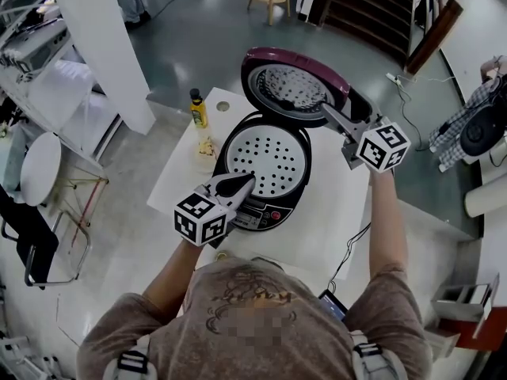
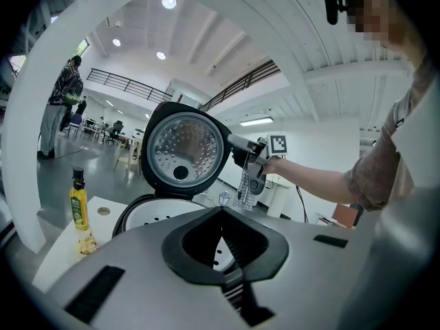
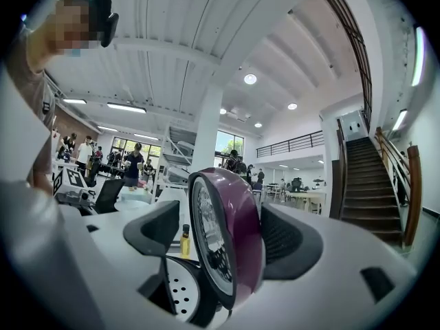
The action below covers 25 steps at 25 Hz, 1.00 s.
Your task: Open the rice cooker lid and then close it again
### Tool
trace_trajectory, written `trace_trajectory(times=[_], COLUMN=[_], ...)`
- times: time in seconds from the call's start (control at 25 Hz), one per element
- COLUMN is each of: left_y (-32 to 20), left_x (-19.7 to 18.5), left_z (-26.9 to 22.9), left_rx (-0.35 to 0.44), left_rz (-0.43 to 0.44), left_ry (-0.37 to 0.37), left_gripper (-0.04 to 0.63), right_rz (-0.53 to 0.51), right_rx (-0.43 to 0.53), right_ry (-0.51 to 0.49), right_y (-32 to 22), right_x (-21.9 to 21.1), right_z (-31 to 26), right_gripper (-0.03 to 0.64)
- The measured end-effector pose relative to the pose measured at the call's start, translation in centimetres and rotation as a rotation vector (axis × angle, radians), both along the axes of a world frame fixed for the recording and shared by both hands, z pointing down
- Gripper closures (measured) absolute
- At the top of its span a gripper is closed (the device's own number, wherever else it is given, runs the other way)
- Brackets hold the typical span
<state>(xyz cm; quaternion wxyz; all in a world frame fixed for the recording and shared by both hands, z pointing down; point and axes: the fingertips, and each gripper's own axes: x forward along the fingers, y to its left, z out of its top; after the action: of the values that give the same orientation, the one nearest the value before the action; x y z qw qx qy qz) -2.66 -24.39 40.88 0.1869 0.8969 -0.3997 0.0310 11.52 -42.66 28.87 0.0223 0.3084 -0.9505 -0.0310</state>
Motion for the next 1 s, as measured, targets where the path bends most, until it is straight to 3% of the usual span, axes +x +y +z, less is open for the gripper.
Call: trace_trajectory(times=[1.0], left_y=[2.5], left_x=[1.4], left_z=[-1.4], left_rx=[0.027], left_rz=[0.038], left_ry=[0.03], left_gripper=[0.575], right_rz=[-0.049], right_rx=[0.022], right_ry=[0.011], right_y=[9.4], right_x=[-1.3], right_z=[3.0], right_gripper=[0.249])
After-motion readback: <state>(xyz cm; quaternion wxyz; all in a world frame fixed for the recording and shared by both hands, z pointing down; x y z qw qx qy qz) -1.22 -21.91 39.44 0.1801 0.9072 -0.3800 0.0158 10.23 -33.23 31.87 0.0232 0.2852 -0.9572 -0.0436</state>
